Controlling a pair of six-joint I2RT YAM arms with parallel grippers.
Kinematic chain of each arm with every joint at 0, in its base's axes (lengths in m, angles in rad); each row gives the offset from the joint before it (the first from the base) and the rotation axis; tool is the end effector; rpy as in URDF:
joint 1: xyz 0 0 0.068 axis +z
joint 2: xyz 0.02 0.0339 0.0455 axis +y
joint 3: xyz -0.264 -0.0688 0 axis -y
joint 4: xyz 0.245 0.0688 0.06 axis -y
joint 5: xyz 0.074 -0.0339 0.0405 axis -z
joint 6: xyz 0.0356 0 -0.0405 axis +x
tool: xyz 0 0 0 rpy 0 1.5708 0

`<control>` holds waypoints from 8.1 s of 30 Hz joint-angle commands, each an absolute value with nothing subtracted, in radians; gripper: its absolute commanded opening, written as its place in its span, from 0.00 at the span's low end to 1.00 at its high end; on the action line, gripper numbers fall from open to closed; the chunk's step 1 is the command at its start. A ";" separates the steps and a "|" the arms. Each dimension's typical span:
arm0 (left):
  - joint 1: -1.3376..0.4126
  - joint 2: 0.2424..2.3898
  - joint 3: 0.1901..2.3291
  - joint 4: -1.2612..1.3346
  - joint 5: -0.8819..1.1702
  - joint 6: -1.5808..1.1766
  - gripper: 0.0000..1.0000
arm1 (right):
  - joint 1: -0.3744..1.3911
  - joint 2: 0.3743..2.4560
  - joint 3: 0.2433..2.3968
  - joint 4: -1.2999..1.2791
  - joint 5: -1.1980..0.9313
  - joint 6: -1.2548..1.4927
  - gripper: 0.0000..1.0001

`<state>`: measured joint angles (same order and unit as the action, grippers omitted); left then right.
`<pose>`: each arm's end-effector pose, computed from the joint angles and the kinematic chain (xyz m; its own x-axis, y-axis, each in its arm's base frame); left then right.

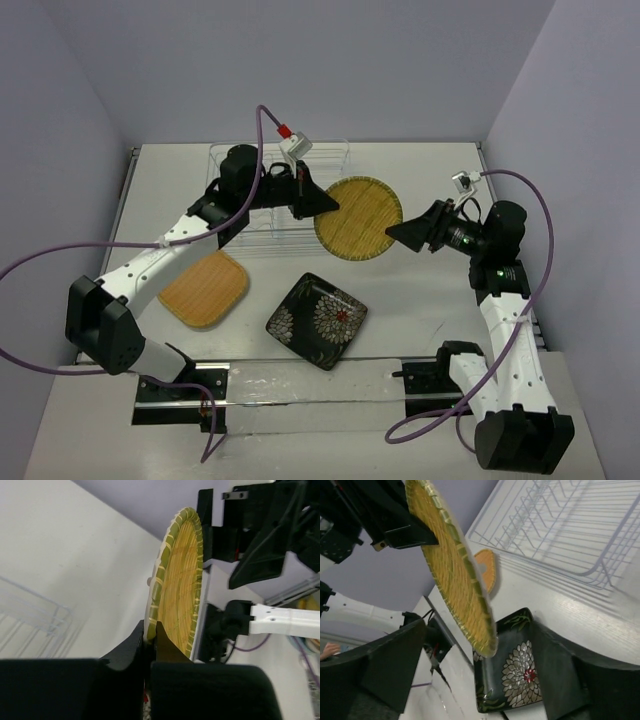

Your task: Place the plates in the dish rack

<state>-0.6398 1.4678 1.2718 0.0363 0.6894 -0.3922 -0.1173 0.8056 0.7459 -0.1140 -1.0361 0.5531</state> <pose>0.2633 -0.2242 0.3711 -0.4865 -0.0056 -0.8736 0.8425 0.2618 -0.4708 0.1784 0.0098 0.3333 -0.5569 0.3352 -0.7600 -0.5752 0.5044 0.6440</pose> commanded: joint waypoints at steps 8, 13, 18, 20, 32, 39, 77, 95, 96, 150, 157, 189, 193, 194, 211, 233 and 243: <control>-0.467 1.497 1.673 -0.247 0.560 0.250 0.00 | -0.177 0.815 0.853 -0.215 -0.770 0.435 0.98; -0.308 1.606 1.856 -0.511 0.656 0.672 0.00 | -0.183 0.843 0.921 -0.372 -0.490 0.344 0.99; -0.247 1.697 1.926 -0.655 0.515 1.045 0.00 | -0.183 0.893 0.970 -0.428 -0.396 0.328 0.99; -0.206 1.785 2.003 -0.708 0.520 1.093 0.00 | -0.183 0.918 0.997 -0.455 -0.400 0.330 0.98; -0.143 1.958 2.099 -0.764 0.470 1.378 0.00 | -0.183 0.975 1.055 -0.498 -0.368 0.363 0.98; -0.157 1.994 2.050 -0.711 0.467 1.460 0.00 | -0.183 1.018 1.090 -0.526 -0.370 0.379 0.98; -0.270 2.126 1.923 -0.389 0.317 1.353 0.69 | -0.182 1.037 1.011 -0.560 -0.362 0.388 0.97; -0.223 2.186 2.010 -0.151 0.319 1.194 0.81 | -0.180 1.044 1.024 -0.563 -0.362 0.396 0.97; -0.221 2.188 2.016 -0.147 0.327 1.185 0.81 | -0.177 1.046 1.027 -0.564 -0.364 0.389 0.97; -0.743 1.106 0.646 0.028 0.099 -0.709 0.99 | 0.551 0.951 0.322 -0.193 -0.479 0.699 0.94; -0.770 1.135 0.532 0.139 0.101 -0.738 0.99 | 0.557 1.094 0.296 -0.018 -0.522 0.741 0.81; -0.793 0.903 0.314 0.191 0.162 -0.831 0.99 | 0.443 0.760 0.295 0.033 -0.517 0.803 0.00; -0.794 0.904 0.263 0.274 0.140 -0.836 0.99 | 0.414 0.774 0.304 0.034 -0.590 0.785 0.00; -0.795 0.913 0.255 0.290 0.138 -0.823 0.99 | 0.403 0.776 0.308 0.035 -0.628 0.780 0.00; -0.793 1.201 0.318 0.601 0.372 -0.707 0.53 | 0.270 0.758 0.345 0.035 -0.874 0.735 0.00; -0.785 0.928 0.932 0.080 0.169 0.175 0.00 | 0.209 0.690 0.561 -0.270 -0.695 0.502 0.72; -0.527 1.291 1.607 -0.550 0.133 0.874 0.00 | 0.189 0.635 0.641 -0.368 -0.481 0.439 0.79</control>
<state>-0.6376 1.1549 1.3377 -0.3603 0.1924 0.4623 0.1993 0.6472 0.5438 -0.3138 -0.6153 0.4942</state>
